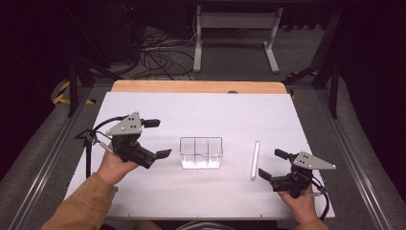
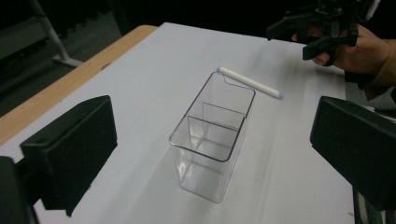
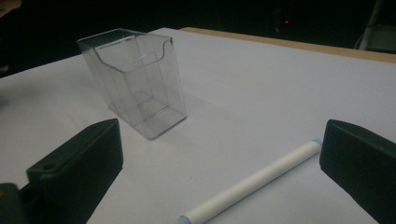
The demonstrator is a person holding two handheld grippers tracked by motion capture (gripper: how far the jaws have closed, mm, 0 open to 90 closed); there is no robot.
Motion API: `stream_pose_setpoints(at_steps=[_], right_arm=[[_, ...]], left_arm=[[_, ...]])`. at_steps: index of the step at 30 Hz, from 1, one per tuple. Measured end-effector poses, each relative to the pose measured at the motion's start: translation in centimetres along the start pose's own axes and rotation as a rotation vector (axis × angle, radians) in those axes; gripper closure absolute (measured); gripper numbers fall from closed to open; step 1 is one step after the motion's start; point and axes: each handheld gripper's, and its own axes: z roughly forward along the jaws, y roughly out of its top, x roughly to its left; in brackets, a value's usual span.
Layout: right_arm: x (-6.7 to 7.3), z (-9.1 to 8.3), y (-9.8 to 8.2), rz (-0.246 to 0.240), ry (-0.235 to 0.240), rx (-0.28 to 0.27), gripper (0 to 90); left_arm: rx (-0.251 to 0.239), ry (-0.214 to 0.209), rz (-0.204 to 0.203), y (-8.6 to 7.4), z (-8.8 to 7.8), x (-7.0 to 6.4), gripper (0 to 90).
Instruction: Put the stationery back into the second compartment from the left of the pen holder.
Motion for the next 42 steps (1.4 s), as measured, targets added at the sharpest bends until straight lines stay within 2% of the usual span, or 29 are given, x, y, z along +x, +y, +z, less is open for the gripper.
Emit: stream_pose_setpoints(at_steps=[3,6,8,13,15,18,20,21,24,26,32,34,39,42], right_arm=[[0.3,-0.3,0.6,0.002,-0.014,-0.008,1.1],[0.5,-0.8,1.0,-0.02,0.01,-0.019,2.6],[0.8,-1.0,1.2,-0.042,0.007,-0.012,4.2],[1.3,-1.2,1.7,-0.084,-0.018,0.004,8.6],[1.4,-1.2,1.8,-0.103,-0.021,0.009,9.8],[1.6,-1.3,2.0,-0.124,-0.014,0.003,11.7],[1.7,-1.3,2.0,-0.141,-0.022,0.003,12.0],[1.7,-1.4,2.1,-0.139,-0.024,0.0,12.3],[1.6,-1.6,2.2,-0.114,-0.04,-0.001,12.3],[1.5,-1.7,2.3,-0.103,-0.043,0.006,12.3],[1.4,-1.8,2.8,-0.097,-0.048,0.018,16.0],[1.6,-1.9,2.9,-0.096,-0.049,0.01,18.6],[2.0,-1.8,3.2,-0.11,-0.083,0.004,16.6],[2.2,-1.7,3.5,-0.108,-0.081,0.006,17.1]], left_arm=[[-0.055,0.011,-0.025,-1.0,-1.0,-0.6,0.5],[-0.123,-0.02,-0.098,-2.4,-1.8,-0.8,0.5],[-0.134,-0.008,-0.117,-3.3,-2.3,-1.2,0.5],[-0.123,0.154,-0.065,-5.5,-2.9,-2.6,0.7],[-0.115,0.175,-0.076,-6.4,-2.7,-2.7,0.9],[-0.129,0.146,-0.134,-7.6,-2.5,-2.4,0.9],[-0.137,0.149,-0.16,-8.3,-2.4,-2.3,0.9],[-0.135,0.169,-0.155,-8.5,-2.5,-2.4,0.9],[-0.115,0.272,-0.11,-9.0,-2.6,-3.1,0.9],[-0.114,0.299,-0.099,-9.4,-2.7,-3.5,0.9],[-0.143,0.287,-0.151,-10.1,-3.3,-3.3,0.9],[-0.143,0.293,-0.148,-10.2,-3.4,-3.3,0.9],[-0.138,0.292,-0.153,-10.5,-3.6,-3.4,0.9],[-0.147,0.282,-0.177,-10.8,-3.5,-3.2,0.9]])
